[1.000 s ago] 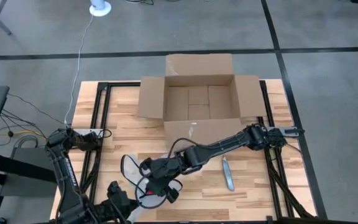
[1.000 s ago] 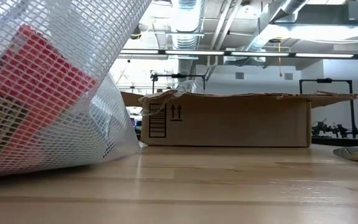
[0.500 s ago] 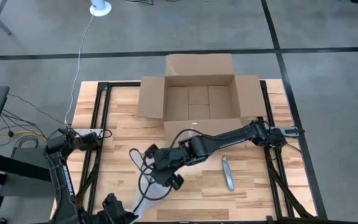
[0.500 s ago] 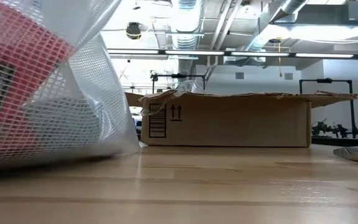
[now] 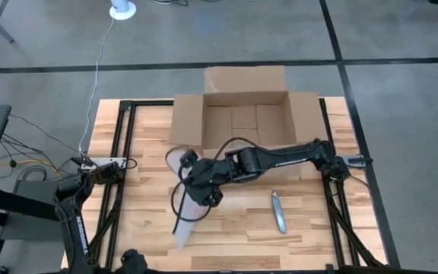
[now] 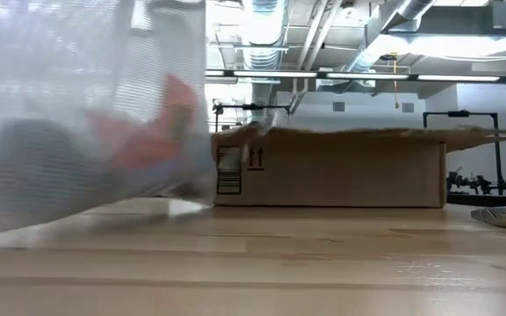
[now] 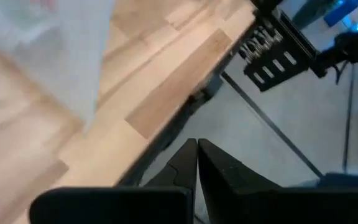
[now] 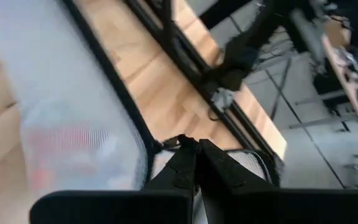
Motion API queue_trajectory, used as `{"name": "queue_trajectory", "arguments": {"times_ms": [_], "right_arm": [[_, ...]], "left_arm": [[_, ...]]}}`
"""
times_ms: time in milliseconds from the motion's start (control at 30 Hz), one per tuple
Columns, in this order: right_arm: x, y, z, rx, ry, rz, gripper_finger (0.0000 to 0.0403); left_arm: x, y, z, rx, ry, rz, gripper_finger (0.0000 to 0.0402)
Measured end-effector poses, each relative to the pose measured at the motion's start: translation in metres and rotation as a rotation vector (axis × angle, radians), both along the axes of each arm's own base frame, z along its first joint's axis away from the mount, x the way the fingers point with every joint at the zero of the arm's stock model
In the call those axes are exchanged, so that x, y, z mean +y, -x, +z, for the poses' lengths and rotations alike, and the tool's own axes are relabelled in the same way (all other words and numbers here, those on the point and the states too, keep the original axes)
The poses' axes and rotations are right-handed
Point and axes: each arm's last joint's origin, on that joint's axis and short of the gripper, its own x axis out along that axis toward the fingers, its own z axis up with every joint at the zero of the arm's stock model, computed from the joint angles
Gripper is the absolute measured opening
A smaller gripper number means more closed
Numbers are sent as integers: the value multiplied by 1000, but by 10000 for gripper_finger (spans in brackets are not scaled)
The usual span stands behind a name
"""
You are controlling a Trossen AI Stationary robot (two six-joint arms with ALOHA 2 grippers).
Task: Unpack boxes
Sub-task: Close the transparent zip bag
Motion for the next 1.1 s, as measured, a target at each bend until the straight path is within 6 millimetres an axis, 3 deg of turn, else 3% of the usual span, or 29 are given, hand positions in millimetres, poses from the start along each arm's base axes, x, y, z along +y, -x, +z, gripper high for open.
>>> {"name": "queue_trajectory", "arguments": {"times_ms": [267, 367, 567, 867, 1100], "right_arm": [[5, 0, -10, 56, -36, -8, 0], [3, 0, -9, 53, -38, -14, 0], [1, 0, -10, 63, -36, -19, 0], [-9, 0, -13, 99, -28, -39, 0], [-21, -2, -13, 106, -24, -62, 0]], "left_arm": [[46, -49, 45, -86, -219, 129, 0], [57, -70, 50, -80, -308, 119, 0], [87, -97, 48, 159, -380, 49, 4], [117, -96, 76, 276, -223, -10, 96], [139, -97, 78, 317, -229, 132, 156]]}}
